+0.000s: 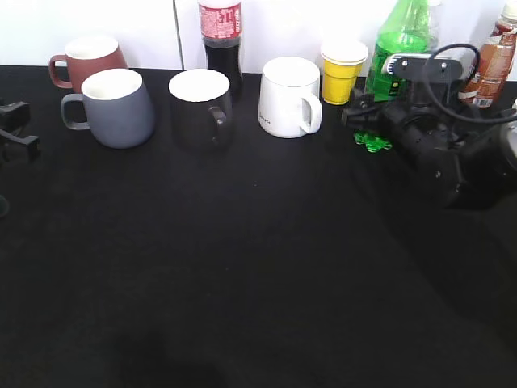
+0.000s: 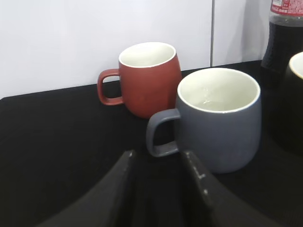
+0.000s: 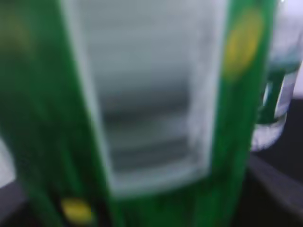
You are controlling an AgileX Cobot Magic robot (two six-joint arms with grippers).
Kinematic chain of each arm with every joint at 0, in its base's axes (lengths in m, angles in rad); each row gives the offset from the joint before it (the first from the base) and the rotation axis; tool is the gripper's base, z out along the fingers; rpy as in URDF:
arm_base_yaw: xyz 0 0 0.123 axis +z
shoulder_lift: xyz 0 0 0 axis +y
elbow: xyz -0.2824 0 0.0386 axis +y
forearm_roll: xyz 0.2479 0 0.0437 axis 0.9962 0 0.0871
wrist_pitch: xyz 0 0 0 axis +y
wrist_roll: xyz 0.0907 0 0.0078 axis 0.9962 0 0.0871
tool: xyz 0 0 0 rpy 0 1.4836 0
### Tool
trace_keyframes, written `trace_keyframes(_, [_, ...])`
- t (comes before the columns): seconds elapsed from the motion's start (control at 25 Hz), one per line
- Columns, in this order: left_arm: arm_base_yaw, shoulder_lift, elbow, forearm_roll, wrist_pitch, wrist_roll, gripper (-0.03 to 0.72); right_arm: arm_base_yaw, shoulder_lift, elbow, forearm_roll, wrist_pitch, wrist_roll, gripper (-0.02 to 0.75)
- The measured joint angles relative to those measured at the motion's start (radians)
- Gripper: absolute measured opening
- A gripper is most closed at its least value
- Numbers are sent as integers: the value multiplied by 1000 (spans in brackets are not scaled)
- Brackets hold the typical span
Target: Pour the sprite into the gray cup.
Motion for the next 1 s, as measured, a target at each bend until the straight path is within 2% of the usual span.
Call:
trace_keyframes(0.12, [0, -5, 0, 0, 5, 0, 241, 0, -57, 32, 0, 47, -2, 655])
trace_keyframes(0.32, [0, -84, 0, 0, 100, -1, 242, 0, -203, 228, -59, 103, -5, 647])
trace_keyframes(0.36, [-1, -114, 0, 0, 158, -1, 246, 0, -281, 240, -62, 204, -5, 638])
trace_keyframes(0.44, [-2, -208, -2, 0, 359, -1, 283, 0, -455, 241, -82, 539, -5, 627])
trace_keyframes(0.56, [-2, -362, -95, 10, 901, -2, 407, 0, -690, 192, -95, 1173, -5, 613])
trace_keyframes(0.6, [-2, -406, -140, 10, 1120, -2, 421, 0, -746, 178, -95, 1348, -5, 604])
trace_keyframes(0.68, [-2, -481, -225, -15, 1489, -3, 428, 0, -855, 170, -95, 1589, -5, 594])
trace_keyframes(0.8, [-2, -638, -249, -31, 1796, -3, 428, 0, -1018, 170, -144, 1851, 13, 594])
trace_keyframes(0.88, [-3, -780, -249, -64, 1837, -3, 428, 0, -1150, 170, -194, 1958, 52, 594])
trace_keyframes(1.0, [-3, -964, -249, -70, 1841, -3, 428, 0, -1420, 226, -243, 1981, 86, 592])
